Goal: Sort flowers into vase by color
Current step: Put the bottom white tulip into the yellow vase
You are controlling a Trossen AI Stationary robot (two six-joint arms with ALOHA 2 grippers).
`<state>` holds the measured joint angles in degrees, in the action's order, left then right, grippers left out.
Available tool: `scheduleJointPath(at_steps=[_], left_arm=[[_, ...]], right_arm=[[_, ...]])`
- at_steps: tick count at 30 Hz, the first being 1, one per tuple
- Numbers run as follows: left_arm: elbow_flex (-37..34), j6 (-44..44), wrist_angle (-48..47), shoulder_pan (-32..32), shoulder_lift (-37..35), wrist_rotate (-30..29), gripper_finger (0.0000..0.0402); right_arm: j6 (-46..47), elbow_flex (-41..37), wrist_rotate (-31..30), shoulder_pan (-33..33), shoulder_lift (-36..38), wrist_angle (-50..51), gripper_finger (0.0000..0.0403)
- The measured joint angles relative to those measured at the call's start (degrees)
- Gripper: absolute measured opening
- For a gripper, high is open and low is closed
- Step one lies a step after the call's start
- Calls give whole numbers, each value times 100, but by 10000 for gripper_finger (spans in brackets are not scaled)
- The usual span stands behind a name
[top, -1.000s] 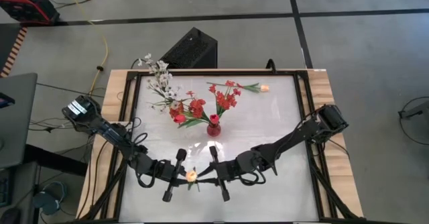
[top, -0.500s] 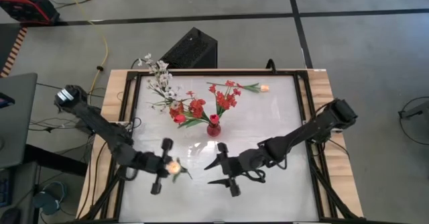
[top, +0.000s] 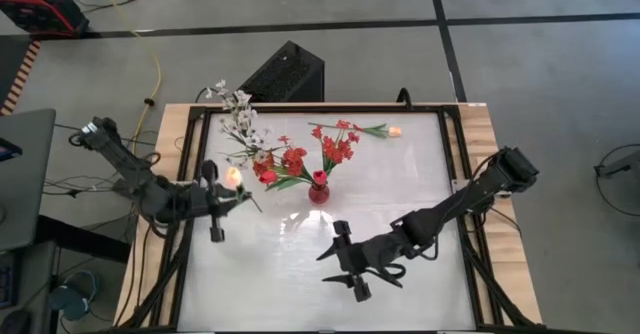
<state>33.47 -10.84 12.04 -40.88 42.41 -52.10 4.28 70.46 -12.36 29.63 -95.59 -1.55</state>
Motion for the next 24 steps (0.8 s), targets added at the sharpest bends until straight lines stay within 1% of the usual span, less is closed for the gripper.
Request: scheduleJointPath(at_steps=[3, 10, 15, 18, 22, 24], left_arm=[[0, -4, -291, 0, -262, -207, 0], [0, -207, -417, 0, -817, -261, 0], [0, -527, -410, 0, -1331, -810, 0], [0, -609, -398, 0, -1626, -973, 0], [0, -668, -401, 0, -1968, -965, 0], [0, -647, -399, 0, -2134, -659, 0]], right_arm=[[-3, -2, -2, -1, -2, 17, 255], [-19, -2, -7, -46, -2, 78, 255], [-21, -2, -26, -52, -5, 118, 255], [-20, -2, -28, -52, -5, 122, 255], [-20, -2, -26, -52, -5, 112, 255], [-18, -2, -26, -56, -5, 118, 255]])
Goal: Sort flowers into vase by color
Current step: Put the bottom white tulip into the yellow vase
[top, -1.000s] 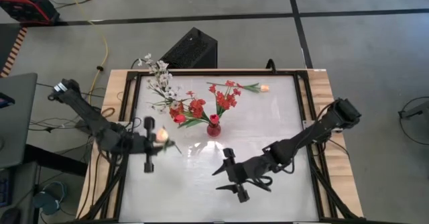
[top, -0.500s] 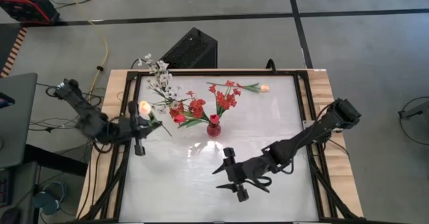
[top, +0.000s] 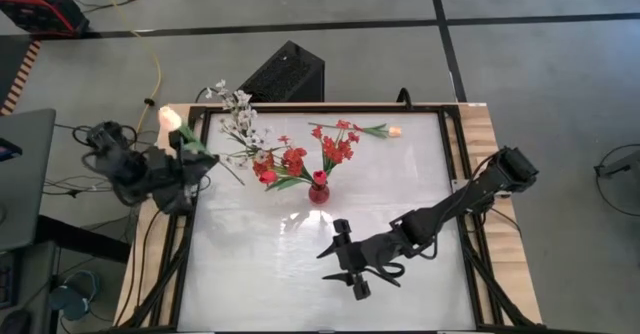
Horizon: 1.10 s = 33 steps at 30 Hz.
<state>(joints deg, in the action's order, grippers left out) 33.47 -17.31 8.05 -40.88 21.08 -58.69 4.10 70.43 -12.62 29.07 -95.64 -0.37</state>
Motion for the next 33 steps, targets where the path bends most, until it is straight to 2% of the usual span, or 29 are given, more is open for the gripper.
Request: scheduleJointPath(at_steps=[3, 7, 11, 16, 24, 28, 33], left_arm=[[0, -220, 223, 0, -134, 291, 0], [0, -1048, 898, 130, -137, 11, 0], [0, -1714, 1575, 397, -139, 131, 0], [0, -2158, 1672, 809, -139, -250, 0], [2, -1712, 921, 1548, -117, -301, 0], [0, -1146, 291, 1944, -77, 12, 0], [0, -718, -2, 2473, -84, 344, 0]], right_arm=[[0, 0, 1, -32, 0, -5, 255], [29, 0, 2, -123, 0, -4, 255], [44, 0, 2, -206, 0, -6, 255], [44, 0, 5, -289, 0, -6, 255], [49, -4, 32, -394, -2, -8, 255], [50, -4, 35, -388, -2, -49, 255], [50, -4, 44, -386, -2, -78, 255]])
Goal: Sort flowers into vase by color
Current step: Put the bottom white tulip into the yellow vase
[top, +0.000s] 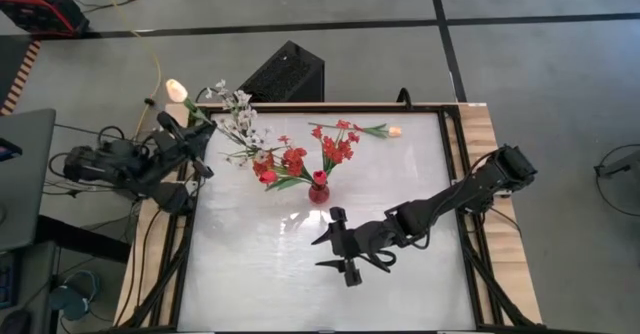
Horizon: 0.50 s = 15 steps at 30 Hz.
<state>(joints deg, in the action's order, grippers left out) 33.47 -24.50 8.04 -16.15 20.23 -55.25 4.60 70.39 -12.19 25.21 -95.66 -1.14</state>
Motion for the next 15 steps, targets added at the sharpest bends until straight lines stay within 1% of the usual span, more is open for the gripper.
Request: scheduleJointPath(at_steps=[4, 8, 10, 15], left_arm=[[0, 308, 53, 310, -4, 561, 0], [0, 372, 449, 425, -5, 922, 0], [0, 153, 629, 448, -6, 896, 0], [0, -190, 599, 540, -7, 376, 0]], right_arm=[[0, 0, 1, -2, 0, -16, 255], [-2, 0, 8, -2, -1, -13, 255], [-8, 0, 9, 0, 0, -12, 255], [-7, 0, 11, -2, -2, -11, 255]])
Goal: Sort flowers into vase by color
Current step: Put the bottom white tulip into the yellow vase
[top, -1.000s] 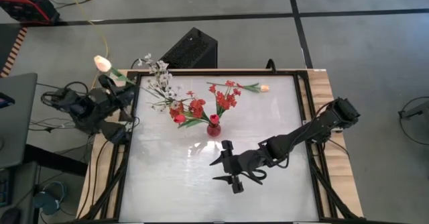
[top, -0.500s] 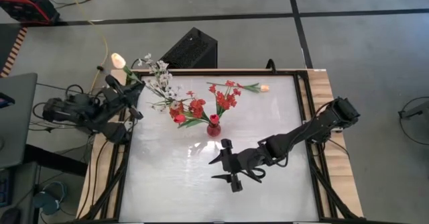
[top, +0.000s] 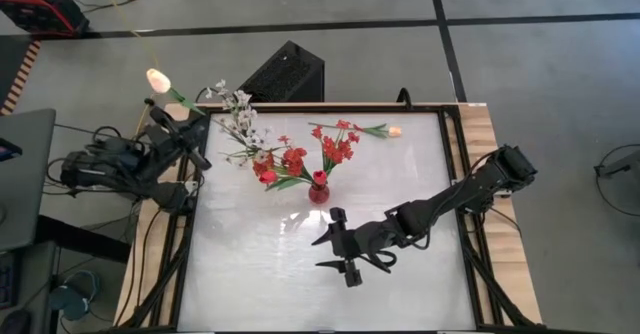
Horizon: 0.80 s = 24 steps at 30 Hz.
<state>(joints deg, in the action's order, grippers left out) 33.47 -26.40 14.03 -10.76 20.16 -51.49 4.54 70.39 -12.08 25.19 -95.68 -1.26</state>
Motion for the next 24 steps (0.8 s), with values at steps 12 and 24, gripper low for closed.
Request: scheduleJointPath(at_steps=[12, 24], left_arm=[[0, 702, -1239, 295, 2, -25, 0], [-920, 1703, -1134, 890, -202, 422, 0]], right_arm=[[0, 0, 2, 0, 0, 0, 255], [0, -2, 20, 0, -319, -131, 255]])
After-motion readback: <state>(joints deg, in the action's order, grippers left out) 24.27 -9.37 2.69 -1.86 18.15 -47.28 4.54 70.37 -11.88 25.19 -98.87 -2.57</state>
